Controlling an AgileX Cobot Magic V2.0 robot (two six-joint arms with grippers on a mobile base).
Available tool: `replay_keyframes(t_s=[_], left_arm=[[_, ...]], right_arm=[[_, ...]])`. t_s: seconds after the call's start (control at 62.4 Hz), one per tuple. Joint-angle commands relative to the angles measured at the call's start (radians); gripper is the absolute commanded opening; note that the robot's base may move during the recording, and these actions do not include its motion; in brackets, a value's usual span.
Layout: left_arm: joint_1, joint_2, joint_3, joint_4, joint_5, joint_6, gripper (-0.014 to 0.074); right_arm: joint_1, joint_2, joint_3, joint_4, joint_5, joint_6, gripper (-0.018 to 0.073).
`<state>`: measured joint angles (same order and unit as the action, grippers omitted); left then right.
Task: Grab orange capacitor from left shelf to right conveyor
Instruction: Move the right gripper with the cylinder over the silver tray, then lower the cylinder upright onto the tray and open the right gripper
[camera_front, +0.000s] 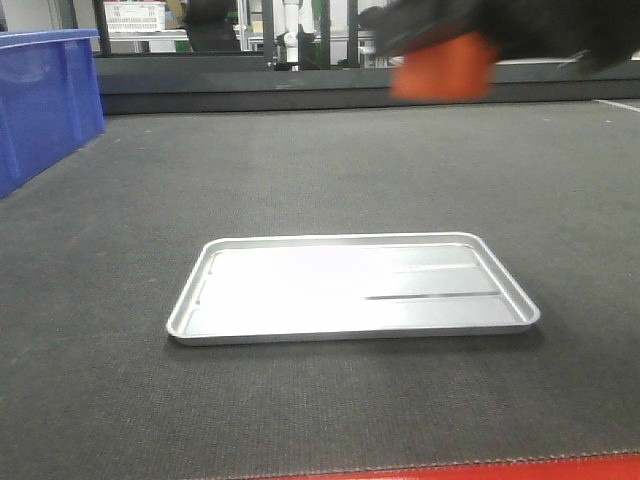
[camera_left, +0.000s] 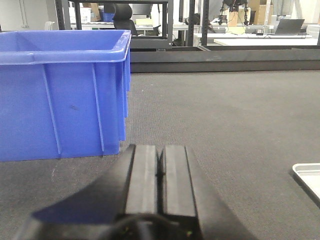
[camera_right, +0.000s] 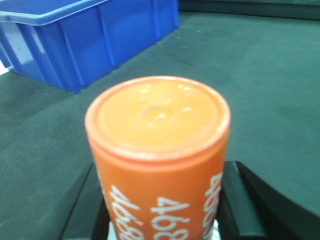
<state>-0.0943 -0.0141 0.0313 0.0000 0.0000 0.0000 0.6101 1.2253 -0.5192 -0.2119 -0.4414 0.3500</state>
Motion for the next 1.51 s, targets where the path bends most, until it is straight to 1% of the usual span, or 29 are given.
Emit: replay_keyframes(t_s=[0.0, 0.192, 0.321, 0.433, 0.529, 0.577, 0.609, 0.673, 0.705, 0.721, 0.817, 0.882, 0.914, 0.994, 1.106, 1.33, 1.491], left_arm=[[-0.004, 0.01, -0.006, -0.005, -0.09, 0.0, -0.0105], [-0.004, 0.01, -0.006, -0.005, -0.09, 0.0, -0.0105], [-0.004, 0.01, -0.006, -0.005, -0.09, 0.0, -0.0105], [-0.004, 0.01, -0.006, -0.005, -0.09, 0.0, -0.0105], [-0.004, 0.01, -0.006, -0.005, -0.09, 0.0, -0.0105], [-0.004, 0.01, -0.006, -0.005, -0.09, 0.0, -0.0105], [-0.004, 0.01, -0.006, -0.005, -0.09, 0.0, -0.0105], [-0.004, 0.01, -0.006, -0.005, -0.09, 0.0, -0.0105], [-0.004, 0.01, -0.006, -0.005, -0.09, 0.0, -0.0105], [-0.004, 0.01, -0.006, -0.005, -0.09, 0.0, -0.0105], [-0.004, 0.01, -0.006, -0.005, -0.09, 0.0, -0.0105], [-0.004, 0.01, -0.006, -0.005, -0.09, 0.0, -0.0105], [-0.004, 0.01, -0.006, -0.005, -0.09, 0.0, -0.0105], [-0.004, 0.01, -0.006, 0.0, -0.09, 0.0, -0.0105], [-0.004, 0.01, -0.006, -0.005, -0.09, 0.0, -0.0105], [-0.004, 0.01, -0.006, -0.005, -0.09, 0.0, -0.0105], [-0.004, 0.01, -0.006, -0.005, -0.09, 0.0, -0.0105]], right_arm=[[0.0, 0.078, -0.037, -0.007, -0.223, -0.01, 0.0057], [0.0, 0.257, -0.037, -0.007, -0.366, -0.017, 0.0057], [0.0, 0.333, -0.037, -0.006, -0.391, -0.056, 0.0059], [0.0, 0.378, -0.037, -0.006, -0.426, -0.064, 0.006], [-0.004, 0.418, -0.037, 0.013, -0.475, -0.064, 0.006], [-0.008, 0.432, -0.037, 0.043, -0.491, -0.064, 0.0066], [-0.008, 0.442, -0.037, 0.066, -0.499, -0.064, 0.0086], [-0.008, 0.454, -0.037, 0.118, -0.514, -0.064, 0.0162], [-0.008, 0.46, -0.037, 0.136, -0.525, -0.064, 0.0214], [-0.008, 0.462, -0.037, 0.146, -0.53, -0.064, 0.0243], [-0.008, 0.467, -0.037, 0.166, -0.563, -0.064, 0.0484], [-0.008, 0.467, -0.037, 0.173, -0.563, -0.064, 0.0603], [-0.008, 0.467, -0.037, 0.173, -0.558, -0.064, 0.0636], [-0.008, 0.467, -0.037, 0.173, -0.548, -0.064, 0.0617], [-0.008, 0.467, -0.037, 0.173, -0.548, -0.063, 0.0617], [-0.008, 0.448, -0.037, 0.173, -0.614, -0.063, 0.0617], [-0.008, 0.388, -0.037, 0.173, -0.611, -0.063, 0.0615]])
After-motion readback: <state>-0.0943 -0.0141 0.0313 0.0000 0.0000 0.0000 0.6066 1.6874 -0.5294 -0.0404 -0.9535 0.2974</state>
